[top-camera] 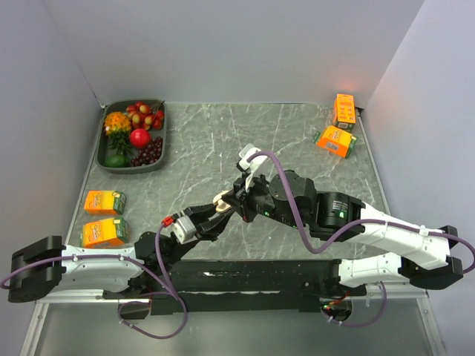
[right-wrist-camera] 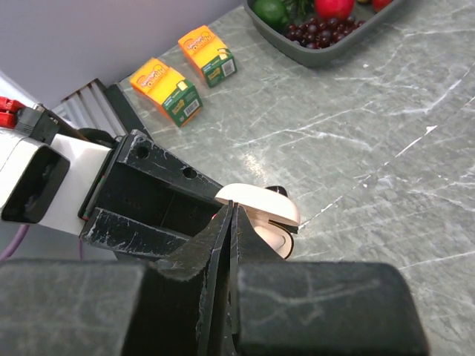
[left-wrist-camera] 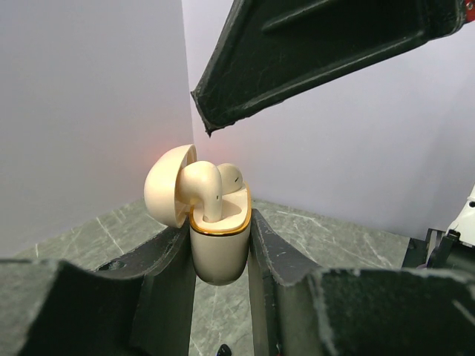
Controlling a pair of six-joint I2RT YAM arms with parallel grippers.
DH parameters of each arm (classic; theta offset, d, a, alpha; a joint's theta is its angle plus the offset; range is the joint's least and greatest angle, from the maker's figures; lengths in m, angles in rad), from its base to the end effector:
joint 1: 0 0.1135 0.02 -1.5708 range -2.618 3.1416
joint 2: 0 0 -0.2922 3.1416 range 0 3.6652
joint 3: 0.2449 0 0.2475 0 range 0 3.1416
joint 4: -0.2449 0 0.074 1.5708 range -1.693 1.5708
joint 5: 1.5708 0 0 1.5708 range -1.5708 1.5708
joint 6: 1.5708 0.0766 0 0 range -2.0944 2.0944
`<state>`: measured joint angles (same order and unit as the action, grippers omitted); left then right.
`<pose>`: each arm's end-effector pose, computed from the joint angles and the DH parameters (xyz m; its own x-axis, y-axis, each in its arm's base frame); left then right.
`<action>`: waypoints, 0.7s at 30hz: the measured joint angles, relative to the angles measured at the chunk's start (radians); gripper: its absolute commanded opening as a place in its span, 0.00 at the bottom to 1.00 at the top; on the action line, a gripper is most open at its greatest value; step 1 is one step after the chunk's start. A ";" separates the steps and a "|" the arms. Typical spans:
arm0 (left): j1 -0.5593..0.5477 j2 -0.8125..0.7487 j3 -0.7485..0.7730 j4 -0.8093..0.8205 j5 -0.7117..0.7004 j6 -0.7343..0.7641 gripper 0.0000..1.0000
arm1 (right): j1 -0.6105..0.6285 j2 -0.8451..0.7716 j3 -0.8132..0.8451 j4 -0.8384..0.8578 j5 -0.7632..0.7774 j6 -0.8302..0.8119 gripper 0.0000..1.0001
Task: Insert the wireless bluetooth earbuds into the charging case
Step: Place the earbud in the charging case.
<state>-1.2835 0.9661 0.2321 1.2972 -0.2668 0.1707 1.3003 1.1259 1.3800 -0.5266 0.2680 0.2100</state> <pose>0.0753 -0.1836 0.3166 0.2955 -0.4218 -0.8572 0.8237 0.5670 0.0049 0.0874 0.2393 0.4559 -0.2498 -0.1487 -0.9568 -0.8272 0.5464 0.1311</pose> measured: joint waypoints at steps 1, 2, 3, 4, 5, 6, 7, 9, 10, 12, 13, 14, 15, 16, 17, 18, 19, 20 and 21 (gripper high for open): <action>0.000 0.000 0.000 0.000 0.000 0.000 0.01 | 0.000 0.002 0.000 0.000 0.002 -0.001 0.06; 0.000 0.000 0.000 0.000 0.000 0.000 0.01 | 0.000 0.004 0.000 0.001 0.003 -0.003 0.06; 0.000 0.000 0.000 0.000 0.000 0.000 0.01 | 0.000 0.006 0.000 0.001 0.005 -0.004 0.06; 0.000 0.000 0.000 0.000 0.000 0.000 0.01 | 0.000 0.009 0.000 0.001 0.005 -0.006 0.06; 0.000 0.000 0.000 0.000 0.000 0.000 0.01 | 0.000 0.011 0.000 0.001 0.005 -0.008 0.06; 0.000 0.000 0.000 0.000 0.000 0.000 0.01 | 0.000 0.013 0.000 0.002 0.005 -0.010 0.06; 0.000 0.000 0.000 0.000 0.000 0.000 0.01 | 0.000 0.016 0.000 0.002 0.004 -0.011 0.06; 0.000 0.000 0.000 0.000 0.000 0.000 0.01 | 0.000 0.020 0.000 0.002 0.004 -0.011 0.06; 0.000 0.000 0.000 0.000 0.000 0.000 0.01 | 0.000 0.023 0.000 0.002 0.004 -0.011 0.06; 0.000 0.000 0.000 0.000 0.000 0.000 0.01 | 0.000 0.029 0.000 0.002 0.004 -0.011 0.06; 0.000 0.000 0.000 0.000 0.001 0.000 0.01 | 0.000 0.031 0.000 0.003 0.004 -0.011 0.05; 0.000 0.000 0.000 0.000 0.001 0.000 0.01 | 0.000 0.033 0.000 0.003 0.004 -0.010 0.05; 0.000 0.000 0.000 0.000 0.000 0.000 0.01 | 0.000 0.034 0.000 0.003 0.003 -0.010 0.05; 0.000 0.000 0.000 0.000 0.001 0.000 0.01 | 0.000 0.035 0.000 0.003 0.003 -0.010 0.05; 0.000 0.000 0.000 0.000 0.001 0.000 0.01 | 0.000 0.035 0.000 0.003 0.002 -0.010 0.05; 0.000 0.000 0.000 0.000 0.001 0.000 0.01 | 0.000 0.035 0.000 0.003 0.001 -0.009 0.05; 0.000 0.000 0.000 0.000 0.000 0.000 0.01 | 0.000 0.035 0.000 0.003 0.000 -0.009 0.05; 0.000 0.000 0.000 0.000 0.000 0.000 0.01 | 0.000 0.035 0.000 0.003 0.000 -0.007 0.05; 0.000 0.000 0.000 0.000 0.000 0.000 0.01 | 0.000 0.035 0.000 0.003 0.000 -0.005 0.05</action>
<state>-1.2835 0.9657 0.2321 1.2968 -0.2665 0.1711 1.2999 1.1610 1.3800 -0.5236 0.2680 0.2050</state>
